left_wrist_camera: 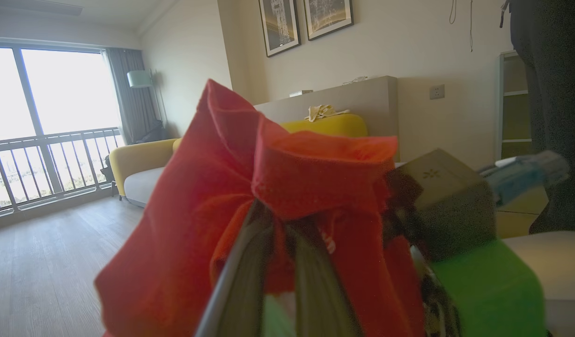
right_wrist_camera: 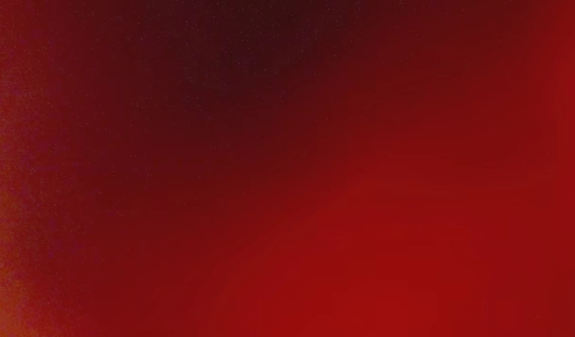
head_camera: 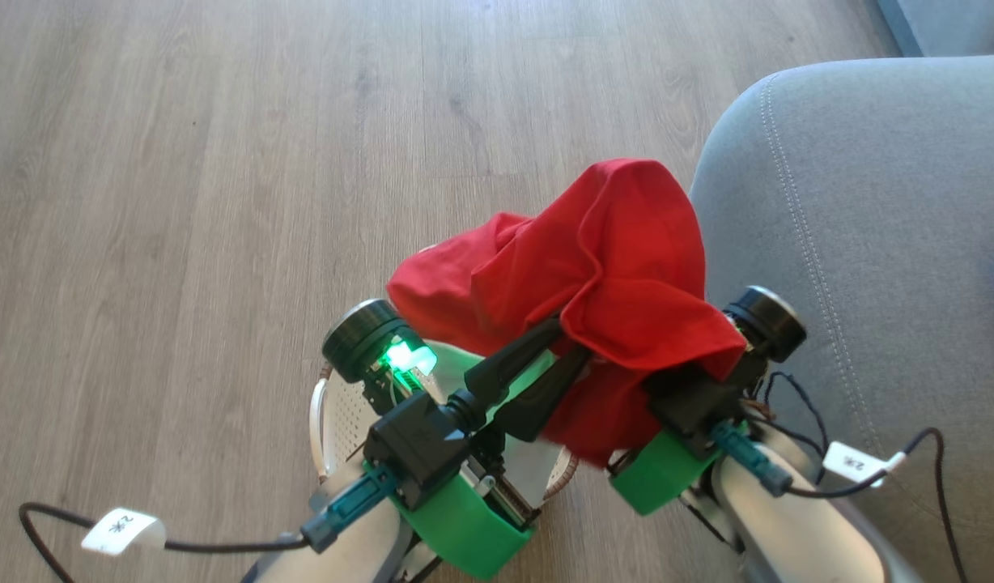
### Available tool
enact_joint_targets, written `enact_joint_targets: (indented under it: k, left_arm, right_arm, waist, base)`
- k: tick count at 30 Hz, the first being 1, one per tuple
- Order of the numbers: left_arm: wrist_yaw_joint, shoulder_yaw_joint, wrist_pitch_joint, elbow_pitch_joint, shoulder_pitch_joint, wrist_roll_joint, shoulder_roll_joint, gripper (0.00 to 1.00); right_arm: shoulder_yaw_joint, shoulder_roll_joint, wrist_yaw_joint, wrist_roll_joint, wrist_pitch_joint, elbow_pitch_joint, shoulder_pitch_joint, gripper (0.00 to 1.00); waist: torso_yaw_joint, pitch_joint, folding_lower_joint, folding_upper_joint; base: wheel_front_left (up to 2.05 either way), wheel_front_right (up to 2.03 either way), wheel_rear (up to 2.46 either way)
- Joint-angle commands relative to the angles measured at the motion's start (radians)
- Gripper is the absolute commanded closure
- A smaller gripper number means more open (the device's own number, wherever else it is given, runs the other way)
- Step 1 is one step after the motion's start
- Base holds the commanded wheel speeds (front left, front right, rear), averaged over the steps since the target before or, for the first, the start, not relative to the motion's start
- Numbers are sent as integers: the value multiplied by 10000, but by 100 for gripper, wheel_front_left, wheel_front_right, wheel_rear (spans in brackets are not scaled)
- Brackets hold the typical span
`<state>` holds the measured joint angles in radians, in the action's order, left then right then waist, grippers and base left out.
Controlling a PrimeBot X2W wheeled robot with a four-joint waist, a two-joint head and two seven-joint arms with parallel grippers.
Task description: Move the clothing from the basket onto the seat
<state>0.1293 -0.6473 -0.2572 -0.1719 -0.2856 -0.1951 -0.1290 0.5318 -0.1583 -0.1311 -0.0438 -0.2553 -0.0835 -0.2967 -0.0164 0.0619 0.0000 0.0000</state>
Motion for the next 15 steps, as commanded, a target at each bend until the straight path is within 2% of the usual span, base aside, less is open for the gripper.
enact_joint_targets:
  k: [1, 15]
  left_arm:
    - [13, 306, -45, -280, -371, -32, -24, 100]
    - [13, 508, -46, -307, -409, -21, -19, 100]
  right_arm:
    - [-103, 216, 4, 86, -65, 431, -165, 100]
    - [-1414, 829, 4, 465, -65, 972, 87, 100]
  waist:
    - [13, 7, 0, 0]
    - [-50, 280, 0, 0]
  base:
    - [0, 0, 0]
    - [0, 0, 0]
